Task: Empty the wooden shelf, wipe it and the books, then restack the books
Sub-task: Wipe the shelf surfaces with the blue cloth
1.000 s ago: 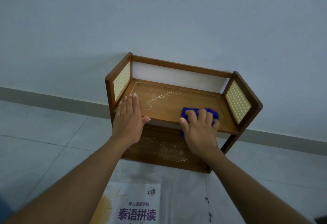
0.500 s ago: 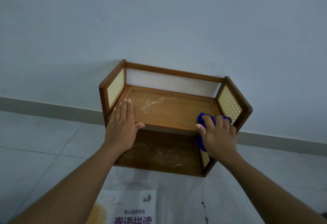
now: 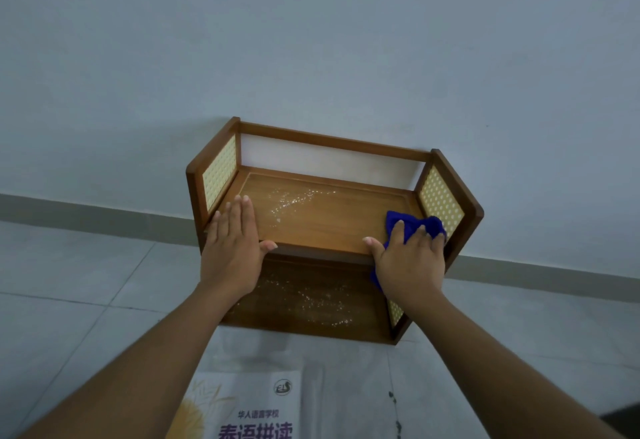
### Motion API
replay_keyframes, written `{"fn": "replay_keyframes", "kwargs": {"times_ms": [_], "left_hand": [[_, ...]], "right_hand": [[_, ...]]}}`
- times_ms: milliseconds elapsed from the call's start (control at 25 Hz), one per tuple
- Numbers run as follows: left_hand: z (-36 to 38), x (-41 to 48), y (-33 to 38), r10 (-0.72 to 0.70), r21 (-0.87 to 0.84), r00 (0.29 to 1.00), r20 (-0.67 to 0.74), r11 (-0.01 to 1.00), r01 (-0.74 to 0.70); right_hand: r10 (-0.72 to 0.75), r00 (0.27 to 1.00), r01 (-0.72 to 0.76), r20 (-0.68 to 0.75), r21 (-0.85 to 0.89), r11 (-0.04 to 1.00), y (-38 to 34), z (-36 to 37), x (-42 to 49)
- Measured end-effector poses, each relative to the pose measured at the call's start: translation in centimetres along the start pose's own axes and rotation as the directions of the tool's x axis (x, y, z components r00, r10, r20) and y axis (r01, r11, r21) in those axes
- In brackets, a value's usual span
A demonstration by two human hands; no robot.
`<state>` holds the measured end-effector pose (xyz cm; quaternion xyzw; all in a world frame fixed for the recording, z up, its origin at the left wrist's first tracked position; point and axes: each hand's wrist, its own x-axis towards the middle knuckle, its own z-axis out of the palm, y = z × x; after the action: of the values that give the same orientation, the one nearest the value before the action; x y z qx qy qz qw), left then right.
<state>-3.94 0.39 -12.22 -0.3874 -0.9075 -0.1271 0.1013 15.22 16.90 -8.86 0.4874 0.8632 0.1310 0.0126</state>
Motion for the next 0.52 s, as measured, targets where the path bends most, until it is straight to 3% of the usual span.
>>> {"fn": "replay_keyframes", "kwargs": {"times_ms": [120,240,400,520], "left_hand": [[-0.1,0.0,0.2,-0.013,0.002,1.000,0.013,1.000,0.013],[0.0,0.1,-0.2,-0.011,-0.009,1.000,0.023,1.000,0.011],[-0.2,0.1,-0.3,0.011,-0.003,0.999,0.041,1.000,-0.011],[-0.2,0.1,-0.5,0.027,0.016,1.000,0.016,1.000,-0.027]], "right_hand": [[-0.002,0.999,-0.002,-0.040,-0.119,0.993,-0.6,-0.9,-1.2],[-0.052,0.995,0.043,-0.084,-0.107,0.993,-0.3,-0.5,-0.8],[-0.151,0.988,0.151,0.026,0.013,0.988,1.2,1.8,2.0],[-0.191,0.981,0.186,0.015,0.180,0.966,1.8,1.9,5.4]]}}
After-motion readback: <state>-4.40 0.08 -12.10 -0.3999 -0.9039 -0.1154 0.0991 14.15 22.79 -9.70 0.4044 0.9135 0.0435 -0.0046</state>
